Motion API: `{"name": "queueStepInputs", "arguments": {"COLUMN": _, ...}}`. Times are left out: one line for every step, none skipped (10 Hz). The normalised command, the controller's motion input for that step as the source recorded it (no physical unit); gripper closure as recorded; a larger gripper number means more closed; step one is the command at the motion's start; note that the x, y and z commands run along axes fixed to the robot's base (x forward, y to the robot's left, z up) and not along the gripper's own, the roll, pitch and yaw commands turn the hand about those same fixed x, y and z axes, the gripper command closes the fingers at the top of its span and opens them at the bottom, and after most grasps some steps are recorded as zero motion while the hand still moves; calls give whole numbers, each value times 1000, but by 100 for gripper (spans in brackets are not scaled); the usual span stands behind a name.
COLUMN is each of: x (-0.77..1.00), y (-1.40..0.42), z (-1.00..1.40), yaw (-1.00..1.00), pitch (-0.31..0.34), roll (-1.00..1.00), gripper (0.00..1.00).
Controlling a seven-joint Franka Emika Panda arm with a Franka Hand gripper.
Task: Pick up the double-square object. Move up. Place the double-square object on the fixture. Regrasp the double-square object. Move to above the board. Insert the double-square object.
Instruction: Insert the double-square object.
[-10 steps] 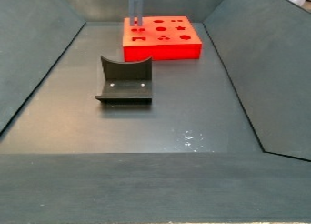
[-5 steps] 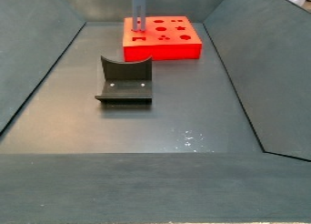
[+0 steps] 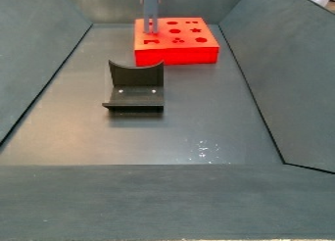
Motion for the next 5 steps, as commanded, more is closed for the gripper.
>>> {"name": "queueStepInputs", "arguments": {"x": 57, "y": -94, "z": -349, "yaw": 0, "pitch": 20, "roll": 110, "gripper": 100}}
{"name": "queueStepInputs", "arguments": {"x": 31, "y": -20, "z": -260, "yaw": 0, "pitch": 0, "roll": 0, "gripper": 100}}
{"name": "queueStepInputs", "arguments": {"x": 26, "y": -23, "z": -143, "yaw": 0, "pitch": 0, "roll": 0, "gripper": 100}}
{"name": "queueStepInputs", "arguments": {"x": 0, "y": 0, "z": -60, "yaw": 0, "pitch": -63, "roll": -81, "gripper": 100}}
{"name": "queueStepInputs", "arguments": {"x": 0, "y": 0, "z": 0, "yaw": 0, "pitch": 0, "roll": 0, "gripper": 100}}
